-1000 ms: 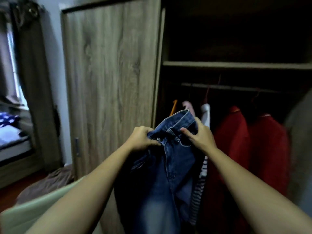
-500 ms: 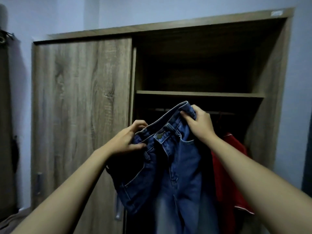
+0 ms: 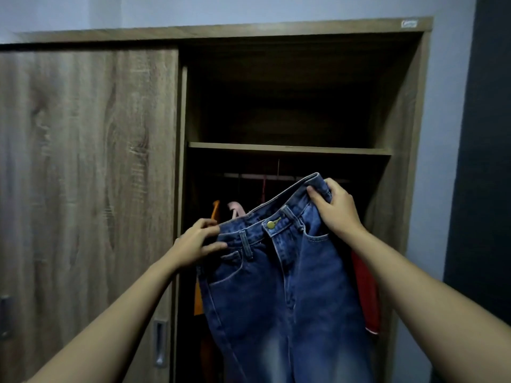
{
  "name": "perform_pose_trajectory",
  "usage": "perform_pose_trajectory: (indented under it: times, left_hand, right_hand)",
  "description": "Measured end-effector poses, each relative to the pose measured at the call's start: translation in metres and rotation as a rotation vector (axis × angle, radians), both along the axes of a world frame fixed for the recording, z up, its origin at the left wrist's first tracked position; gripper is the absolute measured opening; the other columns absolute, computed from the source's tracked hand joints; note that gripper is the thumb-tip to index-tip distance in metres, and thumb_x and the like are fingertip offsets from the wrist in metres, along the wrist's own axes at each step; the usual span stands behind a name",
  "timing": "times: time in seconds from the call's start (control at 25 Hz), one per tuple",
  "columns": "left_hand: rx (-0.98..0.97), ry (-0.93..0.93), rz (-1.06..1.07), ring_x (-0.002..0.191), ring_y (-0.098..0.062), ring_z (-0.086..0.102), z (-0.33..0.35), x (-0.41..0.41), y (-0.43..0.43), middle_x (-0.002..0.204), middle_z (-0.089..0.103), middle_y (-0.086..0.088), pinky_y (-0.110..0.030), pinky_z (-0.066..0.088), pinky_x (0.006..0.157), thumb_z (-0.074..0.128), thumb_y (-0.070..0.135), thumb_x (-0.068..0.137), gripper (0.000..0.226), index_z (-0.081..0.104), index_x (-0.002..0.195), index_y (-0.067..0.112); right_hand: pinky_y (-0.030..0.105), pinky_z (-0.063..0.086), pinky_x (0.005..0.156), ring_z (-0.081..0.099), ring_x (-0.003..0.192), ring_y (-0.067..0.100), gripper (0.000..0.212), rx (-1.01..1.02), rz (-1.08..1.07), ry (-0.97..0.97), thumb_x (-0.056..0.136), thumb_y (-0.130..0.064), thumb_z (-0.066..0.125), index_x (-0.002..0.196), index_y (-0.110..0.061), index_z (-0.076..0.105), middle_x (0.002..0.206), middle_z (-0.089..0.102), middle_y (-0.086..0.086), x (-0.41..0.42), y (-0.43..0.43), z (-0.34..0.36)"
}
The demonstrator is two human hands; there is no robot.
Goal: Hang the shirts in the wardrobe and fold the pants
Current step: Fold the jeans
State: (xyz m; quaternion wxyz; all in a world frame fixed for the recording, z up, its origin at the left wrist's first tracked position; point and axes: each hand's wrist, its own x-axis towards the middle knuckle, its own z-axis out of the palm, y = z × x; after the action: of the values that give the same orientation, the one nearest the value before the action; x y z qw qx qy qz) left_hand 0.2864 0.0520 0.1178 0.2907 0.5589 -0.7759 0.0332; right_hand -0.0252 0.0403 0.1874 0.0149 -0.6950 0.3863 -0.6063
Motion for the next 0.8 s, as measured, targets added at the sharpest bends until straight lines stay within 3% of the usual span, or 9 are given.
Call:
perform_pose_trajectory:
  times: [0.08,0.16,0.24,0.28,0.36,0.52,0.64,0.72,0.8]
  left_hand:
    - [-0.075,0.202,-0.011,0.136,-0.030,0.029,0.011,-0.009,-0.003,0.142,0.032,-0.019,-0.032,0.028,0.108,0.057,0.055,0.083,0.041,0.062,0.098,0.017]
    - [-0.135,0.337,-0.003,0.141,-0.033,0.019,0.022,-0.016,-0.007,0.143,0.029,-0.026,-0.030,0.022,0.110,0.056,0.031,0.092,0.018,0.059,0.097,0.014]
    - [-0.177,0.386,-0.009,0.132,-0.033,0.033,0.028,-0.024,-0.016,0.129,0.046,-0.023,-0.030,0.030,0.102,0.051,0.031,0.094,0.012,0.055,0.092,0.019]
    - [-0.214,0.362,-0.008,0.119,-0.031,0.045,0.031,-0.029,-0.016,0.114,0.055,-0.018,-0.030,0.035,0.088,0.050,0.031,0.094,0.013,0.052,0.088,0.020]
    - [-0.288,0.317,0.010,0.089,-0.025,0.054,0.034,-0.041,-0.013,0.087,0.058,-0.009,-0.029,0.028,0.067,0.049,0.030,0.095,0.018,0.048,0.083,0.017]
    - [-0.371,0.263,0.023,0.085,-0.020,0.048,0.048,-0.047,-0.009,0.086,0.055,-0.011,-0.029,0.028,0.068,0.051,0.032,0.094,0.024,0.050,0.086,0.010]
    - [-0.315,0.226,-0.024,0.078,-0.022,0.056,0.066,-0.044,-0.005,0.083,0.061,-0.008,-0.033,0.041,0.067,0.054,0.034,0.092,0.024,0.052,0.087,0.010]
    - [-0.272,0.194,-0.035,0.076,-0.021,0.058,0.073,-0.040,0.000,0.080,0.060,-0.005,-0.033,0.043,0.067,0.055,0.032,0.092,0.022,0.051,0.086,0.012]
    - [-0.227,0.227,-0.104,0.074,-0.016,0.055,0.073,-0.031,0.002,0.079,0.057,-0.001,-0.032,0.043,0.065,0.061,0.031,0.089,0.022,0.051,0.088,0.012]
  right_hand:
    - [0.010,0.040,0.063,0.060,0.074,0.002,0.018,0.054,-0.019,0.005,0.088,-0.035,0.061,0.086,-0.017,0.062,0.078,0.066,-0.006,-0.017,0.000,-0.001]
    - [0.021,0.042,0.070,0.062,0.082,0.009,0.027,0.120,-0.059,0.010,0.086,-0.040,0.062,0.095,-0.015,0.063,0.087,0.068,-0.004,-0.031,-0.002,-0.003]
    - [0.024,0.041,0.075,0.062,0.085,0.012,0.033,0.197,-0.083,0.018,0.084,-0.047,0.061,0.097,-0.016,0.060,0.092,0.068,-0.003,-0.042,-0.001,-0.006]
    - [0.025,0.041,0.077,0.061,0.087,0.013,0.035,0.237,-0.071,0.019,0.084,-0.049,0.060,0.098,-0.017,0.058,0.093,0.067,-0.004,-0.047,0.001,-0.008]
    - [0.023,0.041,0.077,0.060,0.090,0.011,0.032,0.280,-0.009,0.062,0.086,-0.046,0.058,0.102,-0.019,0.054,0.096,0.065,-0.006,-0.059,0.005,-0.018]
    - [0.029,0.047,0.082,0.063,0.095,0.015,0.036,0.140,-0.099,0.122,0.090,-0.041,0.054,0.112,-0.014,0.057,0.101,0.069,0.001,-0.074,-0.001,-0.035]
    - [0.017,0.041,0.067,0.060,0.075,0.012,0.031,0.033,-0.113,0.032,0.093,-0.035,0.051,0.094,-0.005,0.062,0.082,0.066,0.002,-0.068,0.001,-0.029]
    - [0.010,0.038,0.060,0.057,0.070,0.005,0.028,0.036,-0.098,0.037,0.095,-0.032,0.049,0.089,-0.008,0.062,0.078,0.064,-0.001,-0.063,0.004,-0.027]
    - [0.016,0.042,0.065,0.060,0.077,0.005,0.032,0.124,0.009,0.065,0.091,-0.047,0.047,0.088,-0.018,0.061,0.082,0.065,-0.005,-0.064,0.003,-0.031]
